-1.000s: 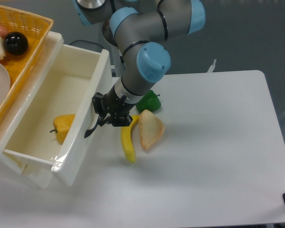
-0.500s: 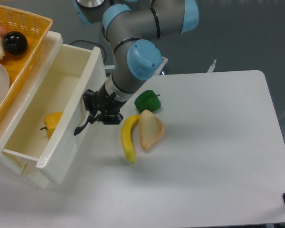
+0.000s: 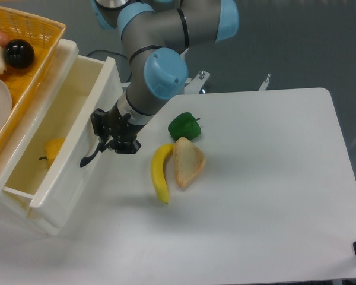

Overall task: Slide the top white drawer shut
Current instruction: 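Push the drawer front with the gripper into the cabinet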

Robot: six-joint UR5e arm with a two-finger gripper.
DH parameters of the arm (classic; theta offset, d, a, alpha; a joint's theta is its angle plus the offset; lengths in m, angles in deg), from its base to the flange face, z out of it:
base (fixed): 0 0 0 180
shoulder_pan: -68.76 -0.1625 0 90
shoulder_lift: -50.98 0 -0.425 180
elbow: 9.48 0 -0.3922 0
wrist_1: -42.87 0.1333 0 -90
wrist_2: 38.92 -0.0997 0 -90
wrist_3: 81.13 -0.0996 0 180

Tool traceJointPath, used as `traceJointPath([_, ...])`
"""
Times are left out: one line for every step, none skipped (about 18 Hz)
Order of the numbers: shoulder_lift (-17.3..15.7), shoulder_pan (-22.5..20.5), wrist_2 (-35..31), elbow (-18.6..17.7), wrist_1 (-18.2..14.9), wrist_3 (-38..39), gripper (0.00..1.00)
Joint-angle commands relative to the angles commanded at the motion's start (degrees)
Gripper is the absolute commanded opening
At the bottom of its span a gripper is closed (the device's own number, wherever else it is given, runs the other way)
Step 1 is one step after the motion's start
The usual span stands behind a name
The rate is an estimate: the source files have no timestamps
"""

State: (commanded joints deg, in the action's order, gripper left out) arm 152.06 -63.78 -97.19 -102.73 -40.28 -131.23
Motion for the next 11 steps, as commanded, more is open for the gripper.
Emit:
traceJointPath([0.09,0.52,0.09,0.09,-0.35,0.00,0.15])
traceJointPath([0.09,0.96,0.18,0.00,-0.35,0.00,0.15])
traceJointPath([0.09,1.05,0.26,0.00,-0.44,0.00,0.16])
traceJointPath([0.09,1.14,0.26,0.00,-0.44,0.00,0.16])
traceJointPath([0.09,1.23,0.35,0.00,-0.44,0.00,0.16])
traceJointPath([0.09,1.67,0.35,0.09,-0.44,0.00,0.16])
traceJointPath([0.17,2.11,0.35,0.00,-0.44,0.52,0.16])
traceJointPath([0.09,2.20,0.35,0.00,-0.44,0.96,0.16])
traceJointPath([0.09,2.29,0.35,0.00,-0.53,1.14,0.16])
traceJointPath([0.09,2.72,0.35,0.00,-0.53,1.14,0.16])
traceJointPath([0.09,2.90,0.35,0.09,-0.62,1.23,0.16])
